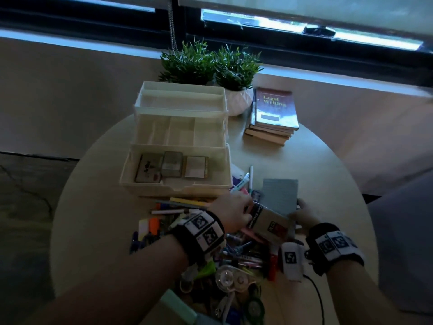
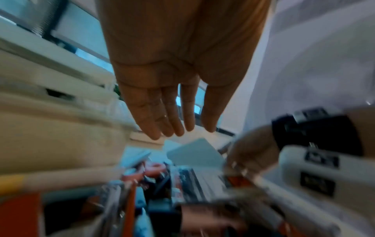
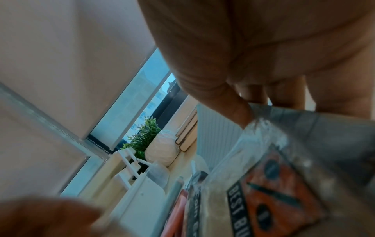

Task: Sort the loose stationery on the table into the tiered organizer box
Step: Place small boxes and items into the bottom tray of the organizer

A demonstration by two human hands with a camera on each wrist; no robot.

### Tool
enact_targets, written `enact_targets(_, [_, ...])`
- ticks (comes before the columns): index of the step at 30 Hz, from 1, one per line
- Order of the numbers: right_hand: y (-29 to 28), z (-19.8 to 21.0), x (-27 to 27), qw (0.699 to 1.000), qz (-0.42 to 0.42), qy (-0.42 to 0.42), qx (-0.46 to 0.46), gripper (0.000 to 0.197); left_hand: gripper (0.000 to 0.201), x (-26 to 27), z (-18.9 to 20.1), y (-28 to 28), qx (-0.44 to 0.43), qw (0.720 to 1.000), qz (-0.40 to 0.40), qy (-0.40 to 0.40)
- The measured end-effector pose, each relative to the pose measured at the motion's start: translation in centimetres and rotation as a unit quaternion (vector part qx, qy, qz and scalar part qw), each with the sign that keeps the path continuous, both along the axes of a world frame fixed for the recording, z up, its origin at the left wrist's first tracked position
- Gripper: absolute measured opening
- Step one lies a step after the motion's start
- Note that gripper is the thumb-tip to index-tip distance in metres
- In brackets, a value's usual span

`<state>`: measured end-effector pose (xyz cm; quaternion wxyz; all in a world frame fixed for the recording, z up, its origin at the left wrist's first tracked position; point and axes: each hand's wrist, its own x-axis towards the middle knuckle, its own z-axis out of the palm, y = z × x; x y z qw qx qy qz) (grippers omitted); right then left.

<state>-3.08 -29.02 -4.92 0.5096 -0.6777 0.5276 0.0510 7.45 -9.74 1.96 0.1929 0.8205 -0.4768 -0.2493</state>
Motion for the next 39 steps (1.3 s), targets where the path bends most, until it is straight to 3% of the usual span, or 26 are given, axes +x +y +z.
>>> enact_targets(4, [0.3, 0.6, -0.4, 0.999, -0.003, -0.028, -0.029, 0.049, 0.054, -2.2, -3.3, -4.0, 0.056, 0.992, -0.085, -0.079])
enact_targets(7, [0.7, 1.3, -0.6, 0.996, 0.024, -0.020, -0.085, 0.047, 0.069, -2.2, -4.6, -5.7, 0.112, 0.978, -0.117, -0.132])
enact_targets(10, [1.7, 2.8, -1.0, 0.985, 0.061, -0.022, -0.159, 0.041, 0.056, -2.0, -4.0, -6.0, 0.101, 0.972, -0.113, -0.182])
enact_targets(13, [2.8, 5.1, -1.4, 0.965, 0.094, -0.036, -0.244, 0.040, 0.027, -1.5, -2.5, -5.1, 0.031, 0.979, -0.070, -0.186])
enact_targets(18, [3.2, 9.0, -1.2, 0.923, 0.116, -0.114, -0.348, 0.034, 0.013, 0.9, 1.5, 0.0, -0.110, 0.991, 0.056, -0.049])
enact_targets(20, [3.4, 10.6, -0.3, 0.907, 0.131, -0.143, -0.374, 0.030, 0.008, 2.3, 2.6, 2.9, -0.153, 0.982, 0.111, -0.014])
enact_targets(24, [5.4, 13.4, 2.6, 0.878, 0.176, -0.201, -0.397, 0.026, 0.019, 6.0, 3.4, 8.8, -0.178, 0.961, 0.212, -0.001])
enact_targets(29, [8.8, 14.1, 8.0, 0.849, 0.249, -0.246, -0.397, 0.026, 0.016, 10.2, 2.7, 14.7, -0.179, 0.920, 0.345, -0.052])
enact_targets(34, [11.5, 12.0, 13.2, 0.822, 0.384, -0.184, -0.378, 0.024, 0.011, 12.7, 1.9, 17.6, -0.178, 0.890, 0.417, -0.052])
enact_targets(39, [12.8, 8.8, 17.1, 0.774, 0.503, -0.035, -0.383, 0.035, 0.014, 13.4, 1.0, 18.0, -0.182, 0.892, 0.414, -0.020])
